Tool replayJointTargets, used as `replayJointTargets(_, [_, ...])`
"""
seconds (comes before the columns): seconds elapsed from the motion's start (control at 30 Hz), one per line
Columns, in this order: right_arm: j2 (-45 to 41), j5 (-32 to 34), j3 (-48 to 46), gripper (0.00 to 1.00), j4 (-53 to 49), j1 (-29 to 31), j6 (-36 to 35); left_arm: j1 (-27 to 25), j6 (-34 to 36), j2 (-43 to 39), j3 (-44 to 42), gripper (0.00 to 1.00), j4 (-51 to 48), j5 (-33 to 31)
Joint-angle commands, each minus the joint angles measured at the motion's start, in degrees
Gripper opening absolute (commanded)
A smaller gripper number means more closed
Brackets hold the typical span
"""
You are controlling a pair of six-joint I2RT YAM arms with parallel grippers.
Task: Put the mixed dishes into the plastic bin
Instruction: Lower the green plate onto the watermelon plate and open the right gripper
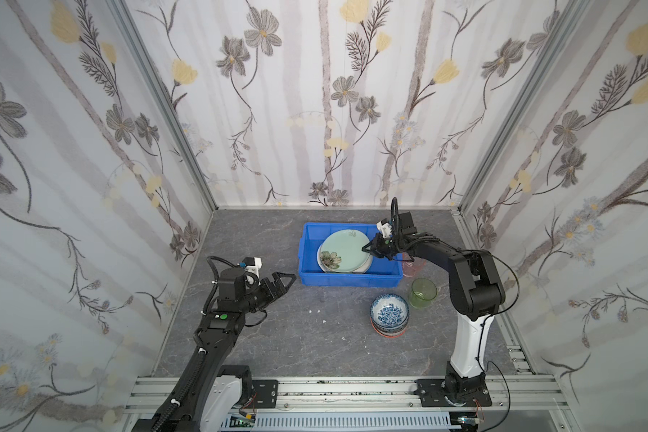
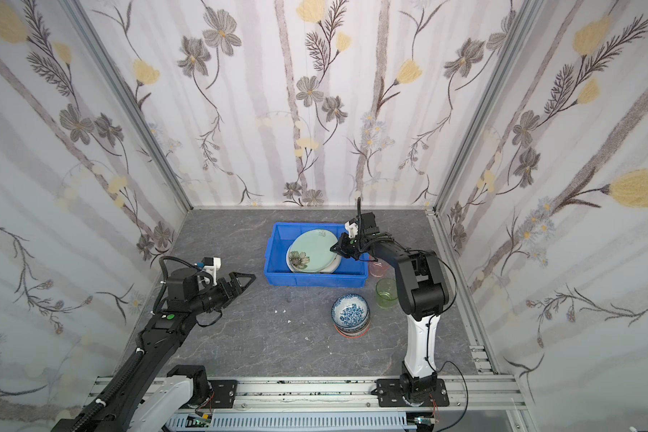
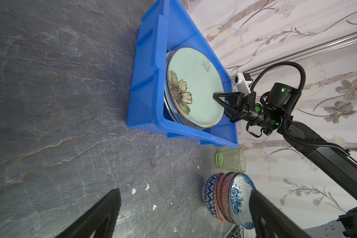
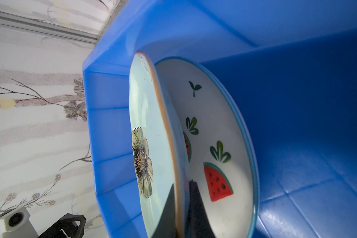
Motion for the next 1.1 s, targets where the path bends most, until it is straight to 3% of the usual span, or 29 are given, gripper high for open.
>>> replayJointTargets(0.0, [0.33,-2.69,0.35,0.0,6.58,0.06,1.22,0.12,0.97,0.01,0.17,1.0,1.09,0.32])
replayJointTargets(0.1, [0.34,-2.14,-0.06,0.04,6.68,0.03,0.99,0.07,0.97,0.01,0.12,1.0,1.03,0.24])
replayJointTargets(0.37, [0.21,-0.09,-0.91,0.31,6.07,0.03,-0.3,0.12,1.04,-0.17,0.01,1.0,1.09,0.06])
replayJointTargets(0.6, [-0.97,2.17,-1.19,0.47,5.04,0.09,-1.41,0.19,1.75,-0.08,-0.07,1.0,0.86,-1.07])
replayJointTargets(1.07, [-3.47,9.38,-0.73,0.54,1.71,1.34,-4.23,0.21,2.38,0.67,-0.2,1.0,-1.69,-3.98])
